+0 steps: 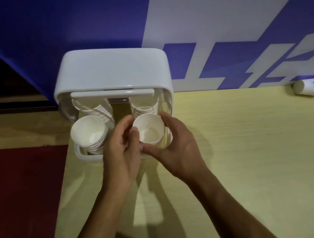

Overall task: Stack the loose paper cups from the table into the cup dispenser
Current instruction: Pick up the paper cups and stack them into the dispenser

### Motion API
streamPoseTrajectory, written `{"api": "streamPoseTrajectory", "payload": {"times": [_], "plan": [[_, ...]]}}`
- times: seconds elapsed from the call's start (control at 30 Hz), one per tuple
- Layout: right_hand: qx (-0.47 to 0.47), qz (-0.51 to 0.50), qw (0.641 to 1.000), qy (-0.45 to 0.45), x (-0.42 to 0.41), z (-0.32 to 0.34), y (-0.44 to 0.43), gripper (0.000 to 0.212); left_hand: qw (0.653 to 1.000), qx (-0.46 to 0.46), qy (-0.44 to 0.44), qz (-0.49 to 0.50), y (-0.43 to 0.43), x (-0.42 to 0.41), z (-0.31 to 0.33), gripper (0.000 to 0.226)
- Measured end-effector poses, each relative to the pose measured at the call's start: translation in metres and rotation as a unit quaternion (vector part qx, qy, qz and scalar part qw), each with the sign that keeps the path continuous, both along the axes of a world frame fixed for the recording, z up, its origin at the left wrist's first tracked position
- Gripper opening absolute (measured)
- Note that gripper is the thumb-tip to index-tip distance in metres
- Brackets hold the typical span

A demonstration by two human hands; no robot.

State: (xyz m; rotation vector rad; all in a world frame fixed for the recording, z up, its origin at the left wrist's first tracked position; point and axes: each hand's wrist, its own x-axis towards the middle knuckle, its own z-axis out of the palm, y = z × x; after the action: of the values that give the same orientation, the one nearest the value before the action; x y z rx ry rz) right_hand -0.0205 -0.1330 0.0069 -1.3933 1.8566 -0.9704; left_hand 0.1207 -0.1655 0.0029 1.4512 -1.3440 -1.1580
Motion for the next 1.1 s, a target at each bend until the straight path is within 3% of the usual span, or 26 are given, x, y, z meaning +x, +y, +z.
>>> {"api": "streamPoseTrajectory", "payload": {"times": [0.13,0.27,0.37,0.53,0.7,0.9,1.03,1.1], "plan": [[0.037,-0.04,0.998,0.007,-0.042,0.003,0.038,0.089,0.985,-0.13,-0.111,-0.002,0.022,-0.016,0.028,0.035],[0.084,-0.149,0.985,-0.003,-0.131,-0.006,0.081,0.072,0.958,-0.231,-0.103,-0.136,0.029,-0.115,0.048,0.034],[0.099,-0.254,0.961,-0.046,-0.218,-0.008,0.115,0.058,0.928,-0.225,-0.129,-0.268,0.025,-0.233,0.041,0.042],[0.096,-0.407,0.905,-0.072,-0.353,-0.021,0.181,0.037,0.85,-0.213,-0.267,-0.401,0.011,-0.428,0.002,0.064],[0.109,-0.497,0.846,-0.16,-0.45,-0.039,0.22,0.028,0.785,-0.27,-0.363,-0.423,-0.017,-0.565,-0.05,0.078],[0.131,-0.504,0.837,-0.167,-0.511,-0.048,0.218,0.012,0.717,-0.348,-0.455,-0.396,-0.032,-0.63,-0.09,0.075],[0.127,-0.513,0.832,-0.169,-0.55,-0.051,0.188,0.035,0.69,-0.364,-0.491,-0.386,-0.036,-0.636,-0.094,0.064],[0.119,-0.519,0.827,-0.18,-0.575,-0.05,0.164,0.052,0.706,-0.322,-0.489,-0.399,-0.037,-0.628,-0.087,0.065]]}}
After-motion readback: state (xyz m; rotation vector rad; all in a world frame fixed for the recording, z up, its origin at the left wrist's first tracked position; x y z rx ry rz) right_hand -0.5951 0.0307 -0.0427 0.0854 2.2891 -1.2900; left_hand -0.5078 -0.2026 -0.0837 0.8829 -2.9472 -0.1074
